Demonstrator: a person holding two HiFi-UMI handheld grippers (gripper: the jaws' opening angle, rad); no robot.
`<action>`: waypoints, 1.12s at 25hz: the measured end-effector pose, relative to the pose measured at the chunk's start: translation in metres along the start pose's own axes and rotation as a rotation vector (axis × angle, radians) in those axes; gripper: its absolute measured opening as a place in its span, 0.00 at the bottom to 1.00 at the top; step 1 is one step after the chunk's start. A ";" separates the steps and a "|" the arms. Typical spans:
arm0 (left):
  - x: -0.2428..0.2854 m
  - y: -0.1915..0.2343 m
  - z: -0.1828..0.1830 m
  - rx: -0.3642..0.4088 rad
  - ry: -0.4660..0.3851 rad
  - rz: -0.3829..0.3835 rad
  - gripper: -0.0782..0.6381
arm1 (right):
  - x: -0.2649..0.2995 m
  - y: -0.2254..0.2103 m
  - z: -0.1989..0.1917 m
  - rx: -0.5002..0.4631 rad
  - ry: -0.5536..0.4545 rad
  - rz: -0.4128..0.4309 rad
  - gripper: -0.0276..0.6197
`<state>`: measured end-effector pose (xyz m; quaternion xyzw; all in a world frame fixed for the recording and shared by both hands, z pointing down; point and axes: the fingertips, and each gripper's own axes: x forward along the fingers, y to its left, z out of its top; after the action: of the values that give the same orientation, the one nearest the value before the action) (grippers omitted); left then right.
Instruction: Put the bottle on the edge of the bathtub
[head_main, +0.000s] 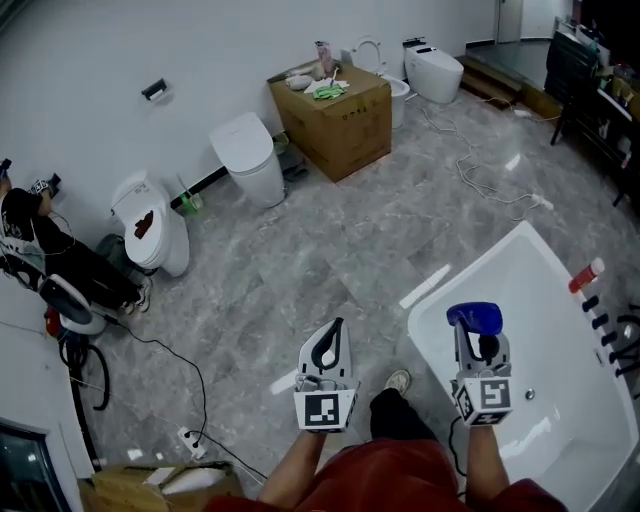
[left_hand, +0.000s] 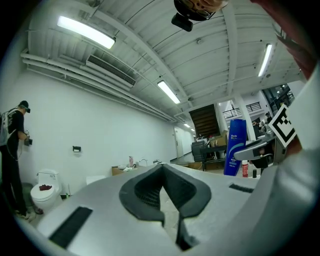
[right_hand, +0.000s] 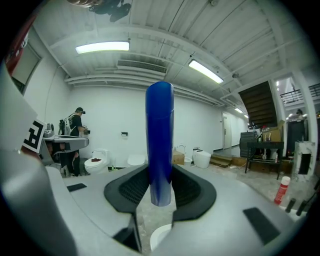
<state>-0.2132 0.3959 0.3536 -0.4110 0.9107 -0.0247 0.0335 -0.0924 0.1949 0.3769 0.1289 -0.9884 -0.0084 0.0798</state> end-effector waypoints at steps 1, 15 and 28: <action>0.017 0.002 -0.002 -0.001 0.001 -0.008 0.12 | 0.014 -0.007 0.000 0.007 0.004 -0.009 0.25; 0.225 -0.062 -0.016 -0.017 0.008 -0.241 0.12 | 0.089 -0.155 -0.008 0.049 0.062 -0.262 0.26; 0.326 -0.171 -0.008 0.001 -0.009 -0.482 0.12 | 0.068 -0.266 -0.029 0.119 0.063 -0.508 0.25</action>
<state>-0.3011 0.0387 0.3611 -0.6165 0.7861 -0.0306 0.0312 -0.0854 -0.0800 0.4061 0.3779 -0.9200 0.0342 0.0983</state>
